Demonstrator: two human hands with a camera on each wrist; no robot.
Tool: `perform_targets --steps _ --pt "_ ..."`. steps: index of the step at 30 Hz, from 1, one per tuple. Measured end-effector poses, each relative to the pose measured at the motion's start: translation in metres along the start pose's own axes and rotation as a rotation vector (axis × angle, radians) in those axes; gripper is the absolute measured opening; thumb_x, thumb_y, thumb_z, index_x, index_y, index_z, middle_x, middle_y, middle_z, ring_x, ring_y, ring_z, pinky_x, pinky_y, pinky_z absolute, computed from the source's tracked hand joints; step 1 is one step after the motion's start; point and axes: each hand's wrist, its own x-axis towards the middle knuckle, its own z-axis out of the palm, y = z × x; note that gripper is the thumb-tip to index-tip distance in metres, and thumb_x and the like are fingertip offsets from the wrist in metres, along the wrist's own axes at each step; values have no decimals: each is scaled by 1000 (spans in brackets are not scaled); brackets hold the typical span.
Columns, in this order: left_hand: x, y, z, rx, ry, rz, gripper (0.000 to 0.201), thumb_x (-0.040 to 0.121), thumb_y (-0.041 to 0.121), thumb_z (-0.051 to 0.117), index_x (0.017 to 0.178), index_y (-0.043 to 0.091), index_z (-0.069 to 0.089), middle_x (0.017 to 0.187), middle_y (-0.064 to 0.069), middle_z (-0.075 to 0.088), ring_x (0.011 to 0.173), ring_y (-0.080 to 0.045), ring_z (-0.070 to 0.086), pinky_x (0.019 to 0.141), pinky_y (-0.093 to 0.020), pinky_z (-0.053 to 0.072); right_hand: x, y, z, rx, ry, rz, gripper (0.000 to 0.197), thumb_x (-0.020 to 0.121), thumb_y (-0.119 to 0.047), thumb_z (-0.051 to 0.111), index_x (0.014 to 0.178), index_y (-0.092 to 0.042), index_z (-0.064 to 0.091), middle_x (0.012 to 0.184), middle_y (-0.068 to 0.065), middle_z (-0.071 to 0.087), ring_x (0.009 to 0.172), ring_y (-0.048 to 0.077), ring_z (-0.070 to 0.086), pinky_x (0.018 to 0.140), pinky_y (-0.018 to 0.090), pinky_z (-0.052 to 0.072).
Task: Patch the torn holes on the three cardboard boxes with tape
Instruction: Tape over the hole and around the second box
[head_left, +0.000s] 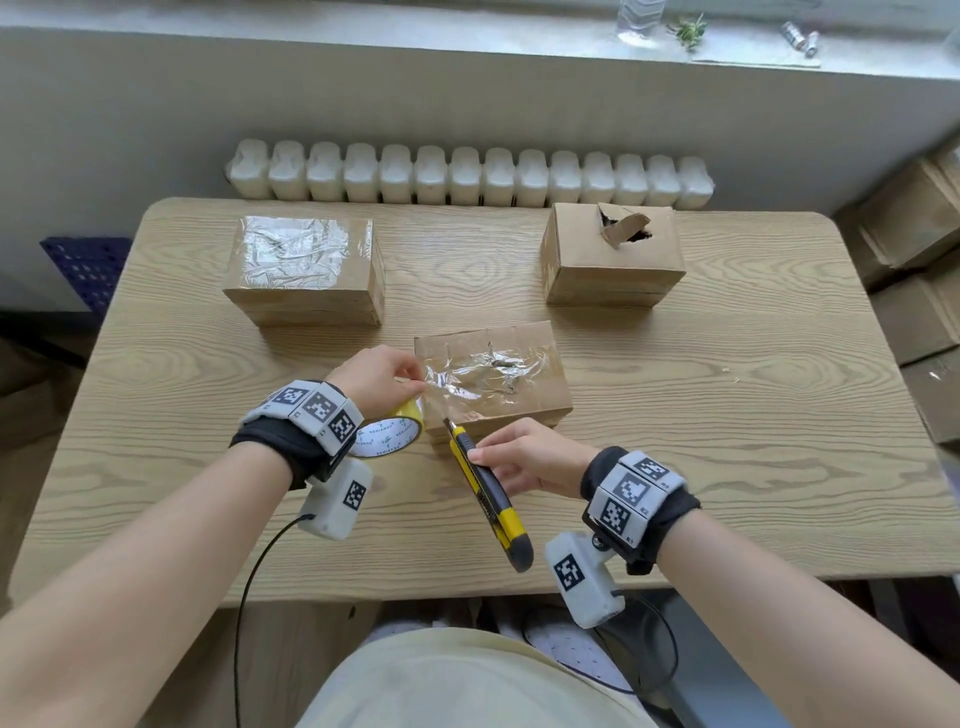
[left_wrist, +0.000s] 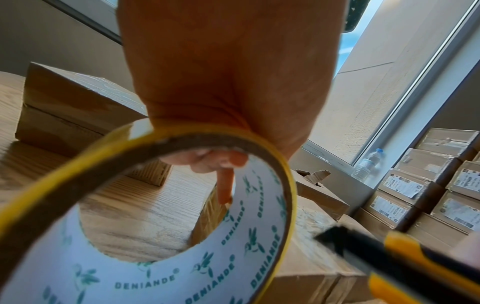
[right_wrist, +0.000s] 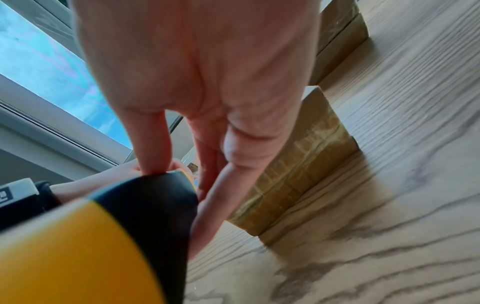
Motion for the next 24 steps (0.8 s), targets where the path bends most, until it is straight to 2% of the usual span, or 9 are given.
perform_targets --steps 2,4,7,11,15,19,21,24 --pt "-1 1 0 -11 0 5 13 89 32 61 77 27 62 79 16 59 88 -14 57 81 -34 48 -1 -2 0 33 33 -54 16 93 -13 58 103 -1 62 82 7 64 68 13 63 66 24 55" --pt "-2 3 0 -16 5 7 12 89 31 61 80 23 65 78 16 58 85 -14 57 79 -32 46 3 -6 2 50 66 -81 18 94 -13 56 104 0 61 83 7 63 69 14 62 66 24 55" --pt "-2 2 0 -18 5 6 13 88 31 62 80 22 65 77 13 59 84 -14 58 78 -32 46 12 -11 8 31 111 -81 21 94 -16 56 105 1 62 85 9 62 72 17 61 67 24 54" --pt "-3 1 1 -17 3 7 13 89 30 61 82 20 65 78 8 60 81 -14 56 73 -31 44 20 -10 12 13 139 -57 21 93 -17 58 104 0 63 83 8 62 67 15 61 62 22 54" --pt "-6 0 0 -48 -14 14 12 90 26 61 83 17 65 75 10 59 74 -10 53 62 -24 40 22 -6 8 -12 168 -38 29 93 -18 59 112 3 62 89 11 63 73 17 61 73 29 54" --pt "-6 -2 0 -40 -7 10 11 89 26 61 82 19 66 74 12 58 74 -8 52 65 -26 38 8 -6 -3 -155 132 -48 29 92 -17 59 115 1 61 91 6 65 77 12 61 65 18 52" --pt "-6 -2 0 -52 -3 5 13 89 26 61 81 18 66 75 10 60 73 -9 53 67 -27 39 -3 -4 -19 -199 146 -98 29 90 -13 61 117 -1 61 100 7 66 85 11 64 68 17 53" --pt "-5 -2 1 -85 9 -11 15 88 27 63 81 15 68 77 4 63 72 -12 55 66 -28 43 -17 2 -49 -176 338 -213 28 89 -11 63 115 -2 61 103 9 66 97 21 65 79 24 55"
